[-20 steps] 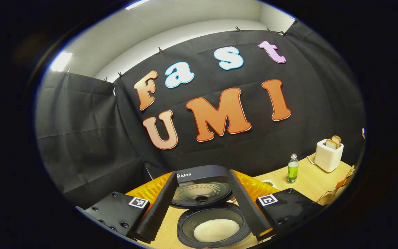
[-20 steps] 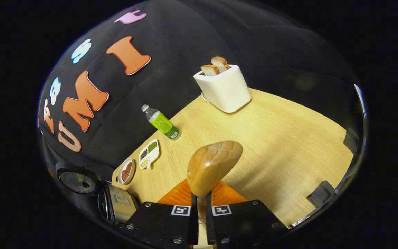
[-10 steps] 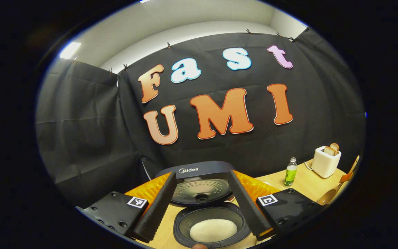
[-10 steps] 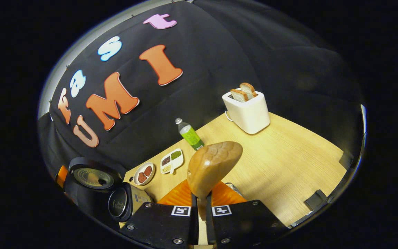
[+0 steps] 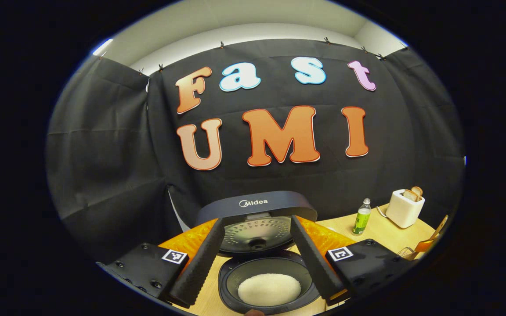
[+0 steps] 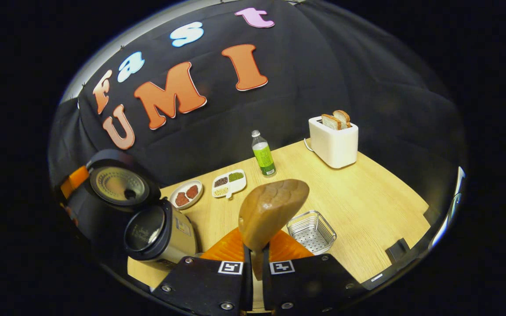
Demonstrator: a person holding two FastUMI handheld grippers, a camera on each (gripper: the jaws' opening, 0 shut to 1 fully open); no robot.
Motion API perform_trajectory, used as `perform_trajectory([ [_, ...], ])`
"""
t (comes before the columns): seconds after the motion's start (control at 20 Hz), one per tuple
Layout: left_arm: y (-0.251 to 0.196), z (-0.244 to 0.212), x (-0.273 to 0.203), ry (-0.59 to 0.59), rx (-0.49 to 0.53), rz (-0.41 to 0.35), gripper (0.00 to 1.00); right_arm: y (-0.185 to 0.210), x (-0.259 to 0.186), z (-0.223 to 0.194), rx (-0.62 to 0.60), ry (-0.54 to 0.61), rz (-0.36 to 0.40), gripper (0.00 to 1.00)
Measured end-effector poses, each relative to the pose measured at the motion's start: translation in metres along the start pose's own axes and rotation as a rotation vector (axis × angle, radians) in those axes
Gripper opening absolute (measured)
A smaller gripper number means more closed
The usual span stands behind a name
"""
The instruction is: Close the left gripper, press the button to open the rice cooker; take a wooden spoon from the chopstick holder with the right hand, scoop a spoonful of rice and pour it into the rice cooker, then put the wooden spoon back into the chopstick holder.
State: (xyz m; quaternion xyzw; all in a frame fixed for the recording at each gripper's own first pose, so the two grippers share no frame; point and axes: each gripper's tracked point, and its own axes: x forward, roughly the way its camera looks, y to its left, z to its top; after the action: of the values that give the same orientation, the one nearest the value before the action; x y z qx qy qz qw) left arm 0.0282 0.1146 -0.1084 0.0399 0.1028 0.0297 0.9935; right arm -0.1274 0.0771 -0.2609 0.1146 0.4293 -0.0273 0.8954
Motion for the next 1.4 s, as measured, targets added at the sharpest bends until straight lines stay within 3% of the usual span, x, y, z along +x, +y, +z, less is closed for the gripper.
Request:
perform_trajectory([
  [0.15, 0.007, -0.003, 0.001, -0.003, -0.001, -0.032, 0.94, 0.000, 0.005, -0.018, -0.050, -0.001, -0.062, 0.08],
  [0.3, 0.017, -0.007, 0.000, -0.009, 0.005, -0.053, 0.94, -0.012, 0.013, -0.031, -0.101, -0.038, -0.183, 0.08],
  [0.45, 0.040, -0.008, 0.000, -0.013, 0.019, -0.038, 0.94, -0.009, 0.015, -0.041, -0.142, -0.067, -0.234, 0.08],
  [0.55, 0.051, -0.010, 0.001, -0.011, 0.011, -0.022, 1.00, -0.010, 0.018, -0.049, -0.190, -0.086, -0.266, 0.08],
  [0.65, 0.061, -0.014, 0.000, -0.003, 0.004, -0.007, 0.94, -0.012, 0.024, -0.064, -0.235, -0.095, -0.298, 0.08],
  [0.75, 0.067, -0.020, 0.001, 0.015, 0.010, 0.002, 1.00, -0.004, 0.027, -0.072, -0.293, -0.099, -0.319, 0.06],
  [1.05, 0.083, -0.025, 0.005, 0.031, 0.019, 0.023, 1.00, -0.001, 0.028, -0.086, -0.166, -0.055, -0.320, 0.06],
  [1.15, 0.084, -0.028, 0.005, 0.043, 0.013, 0.021, 1.00, 0.014, 0.028, -0.088, -0.099, -0.036, -0.259, 0.05],
  [1.25, 0.085, -0.028, 0.007, 0.041, 0.014, 0.022, 0.94, 0.022, 0.029, -0.091, -0.085, -0.032, -0.225, 0.06],
  [1.4, 0.082, -0.028, 0.007, 0.037, 0.005, 0.019, 0.94, 0.035, 0.030, -0.096, -0.059, -0.015, -0.167, 0.06],
])
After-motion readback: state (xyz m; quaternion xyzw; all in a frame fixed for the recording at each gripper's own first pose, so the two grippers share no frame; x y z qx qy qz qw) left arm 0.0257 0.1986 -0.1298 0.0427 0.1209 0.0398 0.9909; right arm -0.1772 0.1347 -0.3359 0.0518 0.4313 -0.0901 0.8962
